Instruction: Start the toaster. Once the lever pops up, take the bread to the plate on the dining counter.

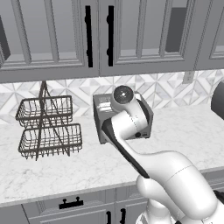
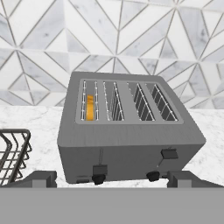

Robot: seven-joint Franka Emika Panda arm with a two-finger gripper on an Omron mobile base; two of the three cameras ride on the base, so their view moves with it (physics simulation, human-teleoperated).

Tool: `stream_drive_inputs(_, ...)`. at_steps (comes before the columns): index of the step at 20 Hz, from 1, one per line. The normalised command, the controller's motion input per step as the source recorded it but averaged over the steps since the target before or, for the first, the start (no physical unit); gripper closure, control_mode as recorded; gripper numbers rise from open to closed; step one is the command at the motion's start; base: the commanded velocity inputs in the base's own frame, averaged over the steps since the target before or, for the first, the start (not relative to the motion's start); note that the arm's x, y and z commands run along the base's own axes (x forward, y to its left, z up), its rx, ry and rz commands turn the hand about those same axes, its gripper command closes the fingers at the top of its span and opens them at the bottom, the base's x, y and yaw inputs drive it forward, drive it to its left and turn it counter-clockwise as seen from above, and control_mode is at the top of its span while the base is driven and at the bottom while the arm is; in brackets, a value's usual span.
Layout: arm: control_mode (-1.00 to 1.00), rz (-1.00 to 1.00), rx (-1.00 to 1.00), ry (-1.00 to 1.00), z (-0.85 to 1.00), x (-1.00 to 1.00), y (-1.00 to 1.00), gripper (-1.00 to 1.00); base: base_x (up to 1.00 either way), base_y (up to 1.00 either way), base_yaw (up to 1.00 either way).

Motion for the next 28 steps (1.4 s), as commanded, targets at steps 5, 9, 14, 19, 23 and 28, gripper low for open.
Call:
stream_drive_inputs(5, -1.00, 0.00, 0.00, 0.00, 0.00, 0.00, 0.00, -1.00, 0.00, 0.00, 0.00)
stream_drive_inputs(9, -1.00, 0.00, 0.00, 0.00, 0.00, 0.00, 0.00, -1.00, 0.00, 0.00, 0.00)
stream_drive_inputs(14, -1.00, 0.00, 0.00, 0.00, 0.00, 0.00, 0.00, -1.00, 0.00, 0.00, 0.00)
stream_drive_inputs(19, -1.00, 0.00, 0.00, 0.00, 0.00, 0.00, 0.00, -1.00, 0.00, 0.00, 0.00)
stream_drive_inputs(23, -1.00, 0.00, 0.00, 0.00, 0.00, 0.00, 0.00, -1.00, 0.00, 0.00, 0.00)
stream_drive_inputs(28, -1.00, 0.00, 0.00, 0.00, 0.00, 0.00, 0.00, -1.00, 0.00, 0.00, 0.00)
